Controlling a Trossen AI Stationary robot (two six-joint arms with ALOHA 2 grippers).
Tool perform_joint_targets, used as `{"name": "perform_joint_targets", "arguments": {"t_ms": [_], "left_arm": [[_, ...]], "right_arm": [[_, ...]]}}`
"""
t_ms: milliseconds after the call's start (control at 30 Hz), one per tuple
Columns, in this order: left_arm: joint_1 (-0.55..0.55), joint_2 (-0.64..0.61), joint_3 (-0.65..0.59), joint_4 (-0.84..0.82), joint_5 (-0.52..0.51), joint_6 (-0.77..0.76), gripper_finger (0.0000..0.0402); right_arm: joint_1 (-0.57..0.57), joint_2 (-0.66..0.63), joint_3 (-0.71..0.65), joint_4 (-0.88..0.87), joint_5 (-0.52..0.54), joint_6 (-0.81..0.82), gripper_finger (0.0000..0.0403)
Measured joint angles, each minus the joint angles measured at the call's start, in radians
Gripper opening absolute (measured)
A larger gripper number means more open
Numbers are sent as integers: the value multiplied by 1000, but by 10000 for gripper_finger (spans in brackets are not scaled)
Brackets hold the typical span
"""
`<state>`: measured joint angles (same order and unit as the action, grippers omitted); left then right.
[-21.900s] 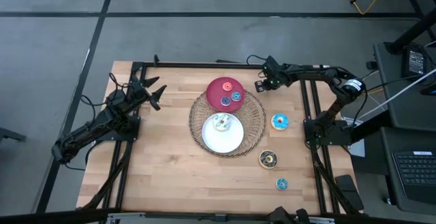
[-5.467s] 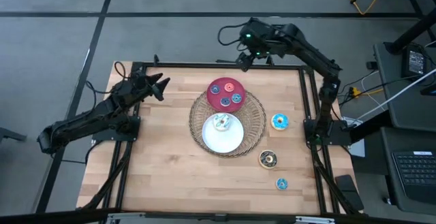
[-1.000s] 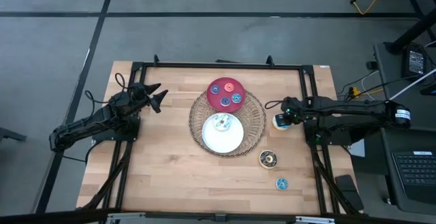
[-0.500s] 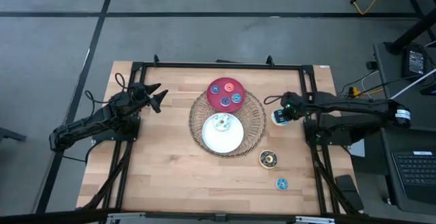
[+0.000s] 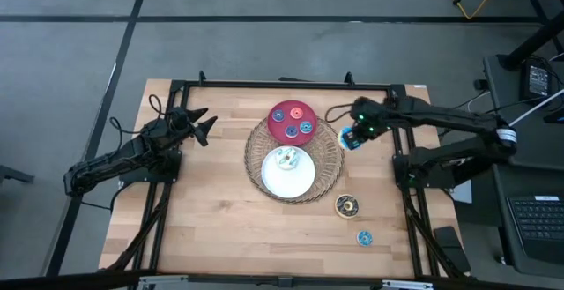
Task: Pick & Place donuts
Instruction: Put the large blue donut on the white plate
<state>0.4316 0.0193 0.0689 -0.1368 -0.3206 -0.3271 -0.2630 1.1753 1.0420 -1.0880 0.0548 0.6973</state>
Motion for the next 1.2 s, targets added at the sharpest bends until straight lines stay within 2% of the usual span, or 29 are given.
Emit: {"name": "perform_joint_targets", "arguments": {"t_ms": [233,433,867,1200], "left_arm": [[0,0,0,0,0,0,267],[0,0,0,0,0,0,267],[0,0,0,0,0,0,267],[0,0,0,0,0,0,267]], "right_arm": [[49,227,281,-47,23,-161,16],[86,394,459,-77,31,-293,15],[160,647,620,-92,28,-485,15],[218,838,820,-89,21,-577,15]]}}
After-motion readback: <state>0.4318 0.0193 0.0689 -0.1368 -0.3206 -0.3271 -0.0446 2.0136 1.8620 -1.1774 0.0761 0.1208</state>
